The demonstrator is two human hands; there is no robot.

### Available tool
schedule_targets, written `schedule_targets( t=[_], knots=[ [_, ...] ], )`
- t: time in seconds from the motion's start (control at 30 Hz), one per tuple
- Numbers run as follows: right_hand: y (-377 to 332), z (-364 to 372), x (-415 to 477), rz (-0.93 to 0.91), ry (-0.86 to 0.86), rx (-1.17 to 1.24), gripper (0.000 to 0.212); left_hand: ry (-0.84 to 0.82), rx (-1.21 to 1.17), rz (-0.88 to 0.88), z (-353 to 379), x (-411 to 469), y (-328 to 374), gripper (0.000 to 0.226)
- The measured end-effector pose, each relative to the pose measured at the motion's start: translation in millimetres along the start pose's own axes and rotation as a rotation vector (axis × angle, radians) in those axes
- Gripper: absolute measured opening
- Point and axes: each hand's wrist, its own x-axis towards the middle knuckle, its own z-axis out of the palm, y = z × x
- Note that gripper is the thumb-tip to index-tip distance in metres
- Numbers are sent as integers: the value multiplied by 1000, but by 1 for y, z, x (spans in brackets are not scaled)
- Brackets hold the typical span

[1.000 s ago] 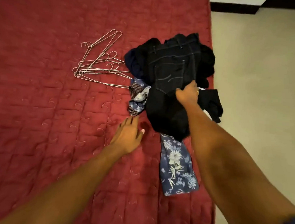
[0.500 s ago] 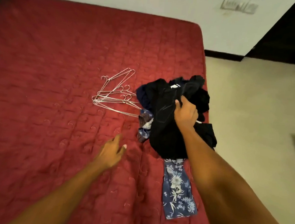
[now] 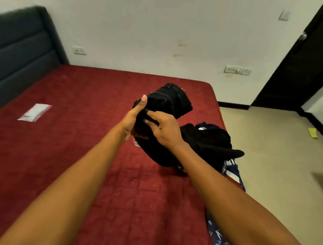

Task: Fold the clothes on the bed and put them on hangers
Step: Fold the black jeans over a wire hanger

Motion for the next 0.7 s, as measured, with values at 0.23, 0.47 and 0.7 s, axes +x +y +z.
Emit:
schedule_targets(
  t=[0.23, 0.47, 0.7],
  knots=[
    [-143, 52, 39, 260, -307, 531, 43, 543, 184, 313, -120, -75, 50, 4],
    [-133, 112, 2, 672, -94, 575, 68, 570, 111, 271, -192, -158, 49, 22],
    [-180, 106, 54, 237, -503, 1004, 43, 517, -85, 168, -225, -227, 54, 36]
  ],
)
